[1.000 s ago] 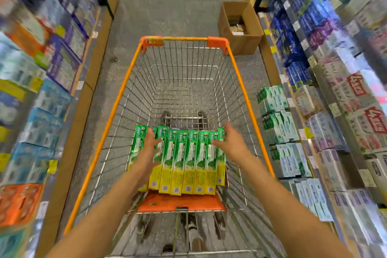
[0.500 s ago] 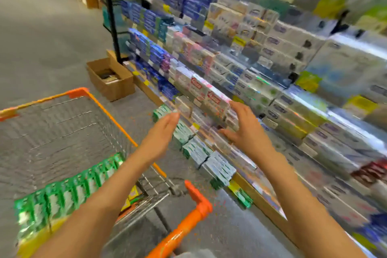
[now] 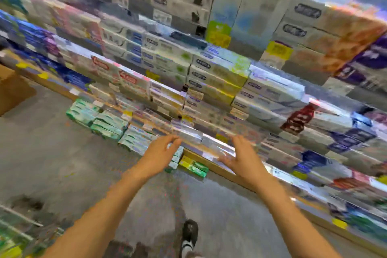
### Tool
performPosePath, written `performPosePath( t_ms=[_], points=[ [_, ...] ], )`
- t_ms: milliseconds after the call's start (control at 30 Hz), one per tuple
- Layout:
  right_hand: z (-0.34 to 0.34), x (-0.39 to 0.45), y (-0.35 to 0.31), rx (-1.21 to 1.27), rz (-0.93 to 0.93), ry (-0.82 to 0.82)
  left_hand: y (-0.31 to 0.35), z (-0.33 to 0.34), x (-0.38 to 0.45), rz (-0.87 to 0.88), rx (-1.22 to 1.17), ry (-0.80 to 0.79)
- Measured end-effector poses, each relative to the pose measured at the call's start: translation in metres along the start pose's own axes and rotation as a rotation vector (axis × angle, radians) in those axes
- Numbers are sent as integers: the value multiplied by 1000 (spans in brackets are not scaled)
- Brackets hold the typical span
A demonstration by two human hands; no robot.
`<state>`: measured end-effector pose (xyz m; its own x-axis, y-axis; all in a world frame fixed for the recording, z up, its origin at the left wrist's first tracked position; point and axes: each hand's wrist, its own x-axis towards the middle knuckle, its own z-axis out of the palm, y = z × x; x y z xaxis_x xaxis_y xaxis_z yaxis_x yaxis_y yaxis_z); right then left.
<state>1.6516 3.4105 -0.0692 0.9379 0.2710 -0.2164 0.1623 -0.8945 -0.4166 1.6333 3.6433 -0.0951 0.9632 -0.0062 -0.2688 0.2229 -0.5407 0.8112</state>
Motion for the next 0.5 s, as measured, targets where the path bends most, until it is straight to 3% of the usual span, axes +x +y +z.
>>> performPosePath(
  t_ms=[267,500],
  points=[
    [39,88,73,67,118,-162,-34,63,104,-114,186,-153],
    [181,133,163,189,357,-336,-149,170,203,-132,392,-423]
  ],
)
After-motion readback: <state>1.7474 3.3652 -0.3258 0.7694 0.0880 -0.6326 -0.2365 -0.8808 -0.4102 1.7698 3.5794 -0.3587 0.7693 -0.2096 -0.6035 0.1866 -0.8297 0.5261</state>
